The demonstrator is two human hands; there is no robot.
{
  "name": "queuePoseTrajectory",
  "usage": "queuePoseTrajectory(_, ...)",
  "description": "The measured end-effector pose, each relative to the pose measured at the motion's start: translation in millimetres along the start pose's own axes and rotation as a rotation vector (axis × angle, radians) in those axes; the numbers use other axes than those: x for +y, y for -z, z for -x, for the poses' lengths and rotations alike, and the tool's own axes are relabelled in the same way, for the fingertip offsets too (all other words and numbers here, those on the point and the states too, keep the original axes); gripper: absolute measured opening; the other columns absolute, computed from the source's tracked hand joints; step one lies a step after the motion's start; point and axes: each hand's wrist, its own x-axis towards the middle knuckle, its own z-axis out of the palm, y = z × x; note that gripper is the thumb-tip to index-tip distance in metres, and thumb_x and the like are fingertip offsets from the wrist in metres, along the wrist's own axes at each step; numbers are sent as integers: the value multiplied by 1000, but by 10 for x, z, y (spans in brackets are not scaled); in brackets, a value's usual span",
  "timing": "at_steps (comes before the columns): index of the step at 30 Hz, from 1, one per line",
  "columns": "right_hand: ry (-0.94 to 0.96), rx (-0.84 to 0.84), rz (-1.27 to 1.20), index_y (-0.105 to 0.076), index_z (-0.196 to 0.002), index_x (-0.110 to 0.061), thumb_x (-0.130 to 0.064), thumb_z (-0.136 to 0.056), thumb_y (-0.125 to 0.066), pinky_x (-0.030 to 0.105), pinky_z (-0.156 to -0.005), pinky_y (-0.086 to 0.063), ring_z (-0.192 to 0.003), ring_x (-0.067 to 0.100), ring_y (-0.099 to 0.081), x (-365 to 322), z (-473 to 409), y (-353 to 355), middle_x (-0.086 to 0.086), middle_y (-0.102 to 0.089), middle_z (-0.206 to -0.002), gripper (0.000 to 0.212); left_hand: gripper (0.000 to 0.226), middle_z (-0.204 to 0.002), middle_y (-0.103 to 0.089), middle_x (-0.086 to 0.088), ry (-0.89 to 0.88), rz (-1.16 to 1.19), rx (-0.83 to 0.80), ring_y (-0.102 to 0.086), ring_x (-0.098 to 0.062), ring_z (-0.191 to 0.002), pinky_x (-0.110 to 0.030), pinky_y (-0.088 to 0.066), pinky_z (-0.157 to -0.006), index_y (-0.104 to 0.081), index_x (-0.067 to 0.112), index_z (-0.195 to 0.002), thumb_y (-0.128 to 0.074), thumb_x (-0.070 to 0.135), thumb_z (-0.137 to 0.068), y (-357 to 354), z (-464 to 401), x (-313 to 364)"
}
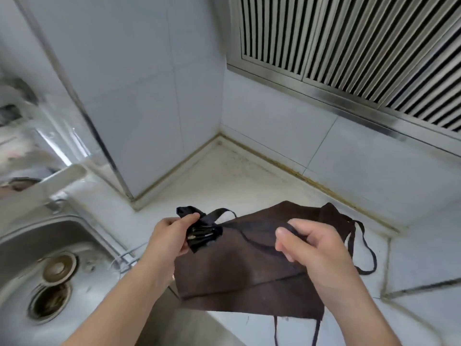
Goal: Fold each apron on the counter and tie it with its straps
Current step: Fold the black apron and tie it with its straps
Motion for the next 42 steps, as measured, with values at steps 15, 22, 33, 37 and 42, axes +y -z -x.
queuePoseTrajectory(15,380,-418,-291,-71,-129,-15,15,-95,-60,39,-51,-60,-67,34,-71,-2308,750,-2126,7,-73,-119,47,50,-84,-75,-4,-203,-390,-57,-71,-20,-64,-35,-58,-68,-63,15,-110,-63,62,-95,2256,1109,276)
queuePoseTrajectory(22,499,-169,86,-65,-120,-49,-29,-78,-91,35,-75,-63,-94,11,-72,-2907,1446,-3538,-20,-69,-117,53,25,-84,-74,-10,-967,48,99,-72,-25,-81,-33,-58,-73,-75,9,-89,-57,17,-104,3691,2666,583)
queuePoseTrajectory(33,906,-210,300,-56,-114,-38,-43,-81,-71,33,-72,-55,-86,9,-58,-3530,2362,-5489,-13,-49,-96,37,23,-61,-55,-7,-1130,184,331,-51,-19,-59,-31,-43,-57,-72,10,-86,-59,14,-105,5633,3652,218)
queuePoseTrajectory(37,985,-303,248,-56,-128,-38,-38,-86,-75,22,-91,-49,-114,5,-54,-3726,2527,-5969,-13,-45,-121,47,26,-57,-49,1,-1108,171,572,-45,-15,-56,-25,-38,-52,-71,9,-82,-60,13,-105,6133,3852,133)
queuePoseTrajectory(42,913,-637,36,-62,-128,-35,-19,-93,-71,30,-96,-54,-113,8,-66,-4072,2576,-6618,-14,-66,-122,40,28,-54,-51,13,-1048,155,819,-46,-10,-53,-30,-39,-59,-75,17,-81,-60,17,-104,6772,3996,140)
